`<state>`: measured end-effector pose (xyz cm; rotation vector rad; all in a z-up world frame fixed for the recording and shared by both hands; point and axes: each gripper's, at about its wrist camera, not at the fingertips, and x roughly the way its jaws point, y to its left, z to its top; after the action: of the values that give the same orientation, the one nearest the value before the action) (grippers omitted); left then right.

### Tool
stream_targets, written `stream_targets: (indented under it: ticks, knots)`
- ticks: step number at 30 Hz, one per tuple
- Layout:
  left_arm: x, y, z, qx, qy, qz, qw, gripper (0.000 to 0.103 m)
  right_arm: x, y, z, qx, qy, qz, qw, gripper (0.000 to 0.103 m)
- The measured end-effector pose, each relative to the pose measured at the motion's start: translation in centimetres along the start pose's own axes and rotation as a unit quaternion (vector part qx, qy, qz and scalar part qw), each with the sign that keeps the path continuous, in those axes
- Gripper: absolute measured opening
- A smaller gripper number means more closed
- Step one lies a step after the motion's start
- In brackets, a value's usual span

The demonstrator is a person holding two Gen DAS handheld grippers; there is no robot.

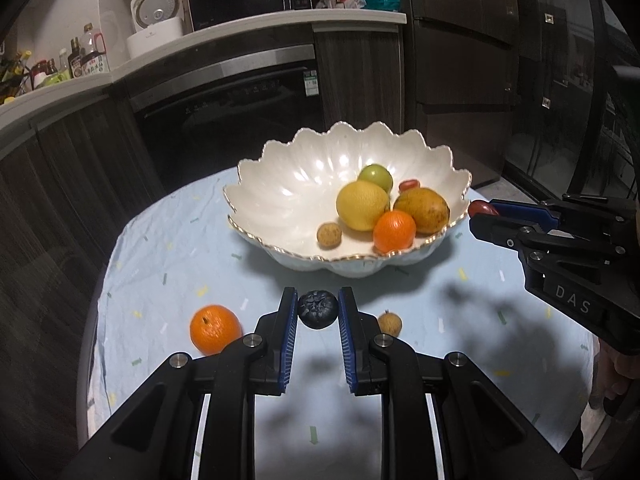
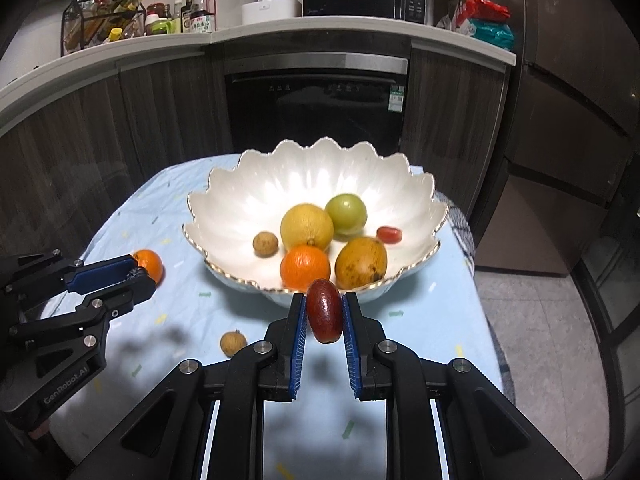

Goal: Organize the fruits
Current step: 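Lift the blueberry and red date and carry both over the white bowl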

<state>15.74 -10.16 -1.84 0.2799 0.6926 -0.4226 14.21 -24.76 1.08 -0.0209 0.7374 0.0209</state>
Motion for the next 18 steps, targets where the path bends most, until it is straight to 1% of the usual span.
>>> stream_targets:
  ticks: [9,18]
  knots:
    - [-0.1,0.6,1.5,-0.001,-0.011,-0.005,0.9999,0.021,0.1,-0.3,1.7,0.005,-0.014,0.001,1.000,0.019]
    - [0.1,1.5,4.1,0.003,-0.032,-0.002,0.9995,0.021,0.5,-0.8,3.5,0.003,-0.023,-0.006,1.000,0.019]
